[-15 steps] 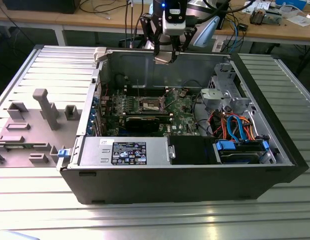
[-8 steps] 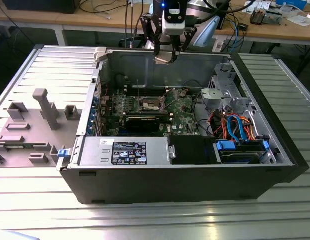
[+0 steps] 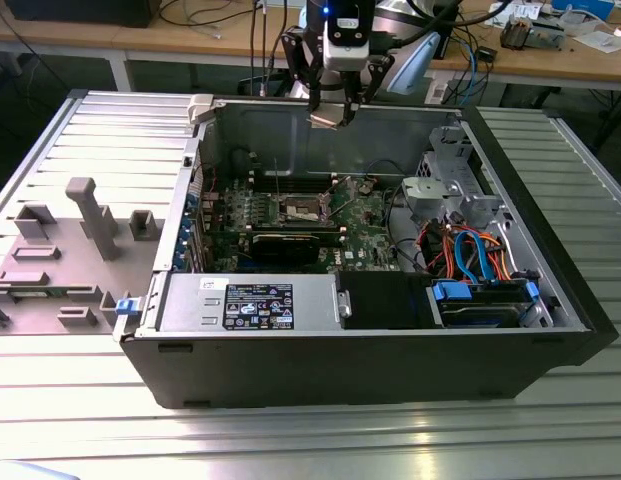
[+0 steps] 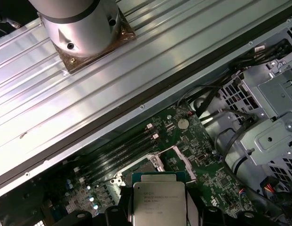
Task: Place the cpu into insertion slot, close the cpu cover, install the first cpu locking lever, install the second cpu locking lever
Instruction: 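Place the cpu into insertion slot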
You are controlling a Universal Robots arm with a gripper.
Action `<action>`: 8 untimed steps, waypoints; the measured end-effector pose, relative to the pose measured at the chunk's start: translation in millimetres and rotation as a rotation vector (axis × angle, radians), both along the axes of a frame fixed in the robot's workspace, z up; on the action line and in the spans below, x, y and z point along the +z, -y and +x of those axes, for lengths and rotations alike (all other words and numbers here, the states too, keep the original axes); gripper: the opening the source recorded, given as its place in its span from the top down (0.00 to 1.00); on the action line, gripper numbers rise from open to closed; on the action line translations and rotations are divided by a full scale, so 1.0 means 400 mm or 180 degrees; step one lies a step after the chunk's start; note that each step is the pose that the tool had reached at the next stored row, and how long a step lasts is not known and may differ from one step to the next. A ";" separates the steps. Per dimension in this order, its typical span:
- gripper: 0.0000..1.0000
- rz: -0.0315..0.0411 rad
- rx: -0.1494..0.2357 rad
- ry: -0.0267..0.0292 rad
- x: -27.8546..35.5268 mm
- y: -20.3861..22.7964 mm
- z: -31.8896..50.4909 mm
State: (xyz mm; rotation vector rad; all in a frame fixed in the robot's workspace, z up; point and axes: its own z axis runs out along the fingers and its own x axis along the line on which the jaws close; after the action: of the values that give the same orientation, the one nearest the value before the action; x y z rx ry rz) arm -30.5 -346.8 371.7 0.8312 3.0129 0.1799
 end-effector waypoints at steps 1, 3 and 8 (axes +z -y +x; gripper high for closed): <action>0.45 0.0000 -0.0011 0.0000 0.000 0.000 0.000; 0.45 0.0000 -0.0039 0.0000 0.000 0.000 -0.002; 0.45 0.0000 -0.0212 -0.0004 -0.003 0.000 -0.003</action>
State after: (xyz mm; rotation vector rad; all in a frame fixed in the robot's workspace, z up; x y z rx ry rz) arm -31.6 -346.8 370.4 0.9301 2.9810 0.1785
